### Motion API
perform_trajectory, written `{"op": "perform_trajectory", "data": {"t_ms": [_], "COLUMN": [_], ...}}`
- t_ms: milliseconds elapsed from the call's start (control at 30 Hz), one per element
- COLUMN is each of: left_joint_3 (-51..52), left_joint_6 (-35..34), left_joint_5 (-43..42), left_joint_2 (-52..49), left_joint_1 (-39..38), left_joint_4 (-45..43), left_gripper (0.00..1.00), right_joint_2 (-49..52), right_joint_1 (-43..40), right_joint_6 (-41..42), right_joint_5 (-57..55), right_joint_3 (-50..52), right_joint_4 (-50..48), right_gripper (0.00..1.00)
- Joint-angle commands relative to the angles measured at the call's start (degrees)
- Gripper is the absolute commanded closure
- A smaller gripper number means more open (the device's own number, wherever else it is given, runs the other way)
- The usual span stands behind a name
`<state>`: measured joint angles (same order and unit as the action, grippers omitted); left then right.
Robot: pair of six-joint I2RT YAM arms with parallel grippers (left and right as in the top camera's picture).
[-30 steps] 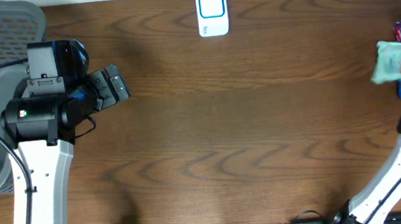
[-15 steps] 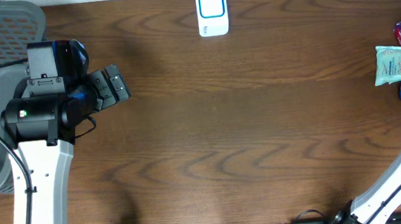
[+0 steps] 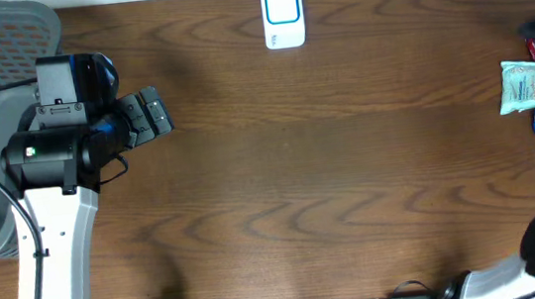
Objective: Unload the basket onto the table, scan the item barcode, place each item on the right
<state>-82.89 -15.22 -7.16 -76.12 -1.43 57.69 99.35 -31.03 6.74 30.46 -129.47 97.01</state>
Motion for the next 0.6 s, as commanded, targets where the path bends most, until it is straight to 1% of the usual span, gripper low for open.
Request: {"op": "perform_trajectory", "data": {"t_ms": [0,100,133,200,233,267,333,467,567], "left_joint_3": [-0.04,-0.04,-0.04,-0.04,-0.04,-0.04,-0.04,-0.04,-0.04], "left_joint_6": [-0.09,-0.07,-0.09,-0.07,-0.09,-0.09,-0.09,-0.09,-0.09], "left_joint_5": [0.31,0.31,0.31,0.31,0.31,0.31,0.31,0.31,0.31], "left_joint_2": [0.13,0.13,0.13,0.13,0.13,0.13,0.13,0.13,0.13], "left_joint_1": [0.17,0.17,0.17,0.17,0.17,0.17,0.17,0.17,0.17], "left_joint_4": [0.13,0.13,0.13,0.13,0.13,0.13,0.13,0.13,0.13], "left_gripper": [0.02,0.02,0.02,0.02,0.02,0.02,0.02,0.02,0.02], "right_joint_2": [-10.03,-18.4,-22.67,-27.85,-32.11,-36.11,-41.31,-47.8,-50.27], "right_joint_1": [3.48,6.12,7.56,9.35,10.64,11.32,11.37,11.37,11.37], "right_joint_6": [-2.97,-2.97,-2.97,-2.95,-2.19,0.76,5.33,5.18,4.98], "right_joint_5": [-5.29,-5.29,-5.18,-4.79,-3.72,-2.6,-2.86,-4.66,-8.2], "right_joint_3": [6.64,15.04,19.89,26.16,31.47,36.44,42.53,48.22,48.92], "right_joint_4": [0.28,0.28,0.28,0.24,0.11,0.15,0.17,0.26,0.26], "right_gripper": [0.01,0.01,0.01,0.01,0.01,0.01,0.01,0.01,0.01]}}
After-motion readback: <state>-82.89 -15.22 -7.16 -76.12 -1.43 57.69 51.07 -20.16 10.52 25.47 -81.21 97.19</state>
